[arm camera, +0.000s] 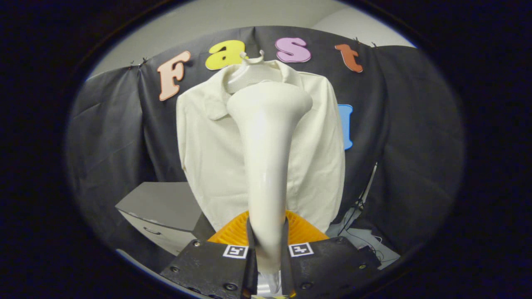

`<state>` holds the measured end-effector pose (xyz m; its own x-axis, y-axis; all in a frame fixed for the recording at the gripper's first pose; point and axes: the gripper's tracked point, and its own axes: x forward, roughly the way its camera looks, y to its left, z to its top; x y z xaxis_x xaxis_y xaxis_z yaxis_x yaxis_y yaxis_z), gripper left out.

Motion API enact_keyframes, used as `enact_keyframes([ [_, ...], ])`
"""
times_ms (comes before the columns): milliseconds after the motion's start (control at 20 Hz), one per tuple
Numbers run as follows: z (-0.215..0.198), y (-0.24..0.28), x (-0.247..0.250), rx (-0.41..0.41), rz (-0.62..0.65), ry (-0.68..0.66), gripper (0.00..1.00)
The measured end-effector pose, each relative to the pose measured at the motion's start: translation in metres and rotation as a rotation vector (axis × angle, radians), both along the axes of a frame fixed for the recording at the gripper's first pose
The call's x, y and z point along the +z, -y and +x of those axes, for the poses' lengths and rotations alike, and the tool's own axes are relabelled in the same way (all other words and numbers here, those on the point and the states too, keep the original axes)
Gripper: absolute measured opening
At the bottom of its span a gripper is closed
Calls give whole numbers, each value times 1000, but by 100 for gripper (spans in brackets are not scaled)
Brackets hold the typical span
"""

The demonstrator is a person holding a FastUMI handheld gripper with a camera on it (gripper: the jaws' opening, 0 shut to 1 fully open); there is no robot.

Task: Iron the clothes twice with a garment steamer, once on the left side and once on the right side.

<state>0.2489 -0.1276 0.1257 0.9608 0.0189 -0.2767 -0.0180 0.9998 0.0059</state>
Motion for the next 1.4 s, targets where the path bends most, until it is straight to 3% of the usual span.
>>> enact_keyframes([
  [350,55,69,-6,-17,-24,-60,22],
  [550,77,81,-9,21,-33,-79,22],
  [1050,73,95,-61,104,-8,-164,22],
  [1400,63,111,-113,100,-16,-232,22],
])
